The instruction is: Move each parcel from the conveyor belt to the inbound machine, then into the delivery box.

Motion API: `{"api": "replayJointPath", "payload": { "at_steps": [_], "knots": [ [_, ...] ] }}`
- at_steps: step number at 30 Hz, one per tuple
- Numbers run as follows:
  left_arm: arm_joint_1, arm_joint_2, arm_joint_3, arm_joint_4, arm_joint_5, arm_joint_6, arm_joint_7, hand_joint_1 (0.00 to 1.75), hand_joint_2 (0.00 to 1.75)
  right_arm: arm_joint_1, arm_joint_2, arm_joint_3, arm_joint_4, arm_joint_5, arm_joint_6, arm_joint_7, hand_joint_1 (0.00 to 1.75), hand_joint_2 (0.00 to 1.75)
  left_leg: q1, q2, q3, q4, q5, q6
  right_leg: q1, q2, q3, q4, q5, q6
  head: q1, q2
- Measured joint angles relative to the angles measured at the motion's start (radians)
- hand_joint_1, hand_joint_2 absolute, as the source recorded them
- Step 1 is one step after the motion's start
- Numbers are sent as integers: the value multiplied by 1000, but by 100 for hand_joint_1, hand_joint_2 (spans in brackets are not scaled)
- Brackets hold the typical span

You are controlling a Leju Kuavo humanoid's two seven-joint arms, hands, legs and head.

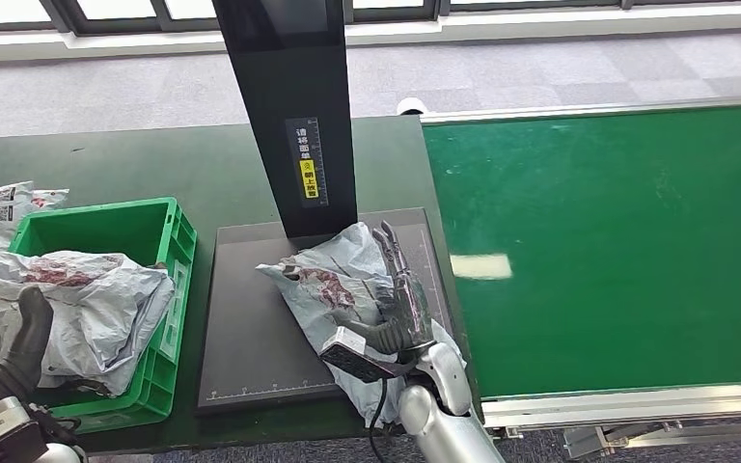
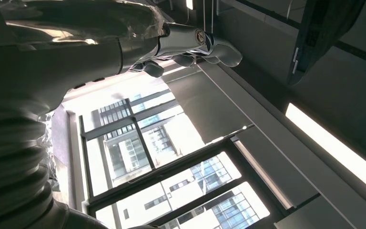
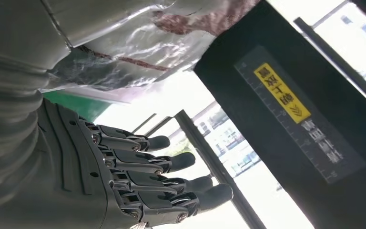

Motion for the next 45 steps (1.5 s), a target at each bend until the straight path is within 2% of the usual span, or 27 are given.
{"api": "replayJointPath", "payload": {
  "at_steps": [3, 5, 8, 15, 24, 29, 33, 38, 41, 45],
  "knots": [
    [0, 0, -1, 2, -2, 0, 0, 0, 175, 19, -2, 0, -79, -123, -44, -100, 0, 175, 0, 0, 0, 0, 0, 0, 0, 0, 0, 0, 0, 0, 0, 0],
    [0, 0, -1, 4, -4, 0, 0, 0, 175, 37, -6, 0, -156, -192, -88, -123, 0, 175, 0, 0, 0, 0, 0, 0, 0, 0, 0, 0, 0, 0, 0, 0],
    [-1, 1, -1, 7, -4, 0, 0, 0, 175, 65, -11, 0, -277, -237, -118, -130, 0, 175, 0, 0, 0, 0, 0, 0, 0, 0, 0, 0, 0, 0, 0, 0],
    [-2, 1, -5, 15, -7, 0, 0, 0, 175, 110, -16, -8, -514, -269, -124, -130, 0, 175, 0, 0, 1, 0, 0, 0, 0, 0, 1, 0, 0, 0, 0, 0],
    [-6, 2, -17, 31, -27, 0, 0, 0, 175, 131, -19, -12, -641, -286, -123, -130, 0, 175, 0, 1, 2, 0, 0, 0, 0, 0, 1, 0, 0, 0, 0, 0],
    [-14, 2, -51, 75, -34, 0, 11, 0, 175, 135, -20, -12, -680, -306, -123, -130, 0, 175, 0, 0, 2, 0, 0, 0, 0, 0, 1, 0, 0, 0, 0, 0],
    [-47, 3, -137, 220, -42, -27, 36, 0, 175, 135, -21, -12, -693, -321, -123, -130, 0, 175, -1, -1, 2, 0, 0, 0, -1, -1, 3, 0, 0, 0, 0, 0],
    [-106, 7, -278, 490, 207, -190, 10, 0, 175, 134, -21, -11, -689, -332, -122, -130, 0, 175, -1, -1, 2, 0, 0, 1, -1, -1, 3, 0, 1, 1, 0, 0],
    [-128, 7, -321, 612, 257, -232, 3, 0, 175, 134, -21, -11, -683, -338, -121, -129, 0, 175, -1, -1, 2, 1, 0, 1, -1, -1, 2, 0, 1, 1, 0, 0],
    [-143, 7, -347, 697, 262, -241, 1, 0, 175, 133, -21, -11, -677, -339, -122, -128, 0, 175, -1, -1, 2, 1, 0, 1, -1, 0, 2, 0, 1, 1, 0, 0]
  ]
}}
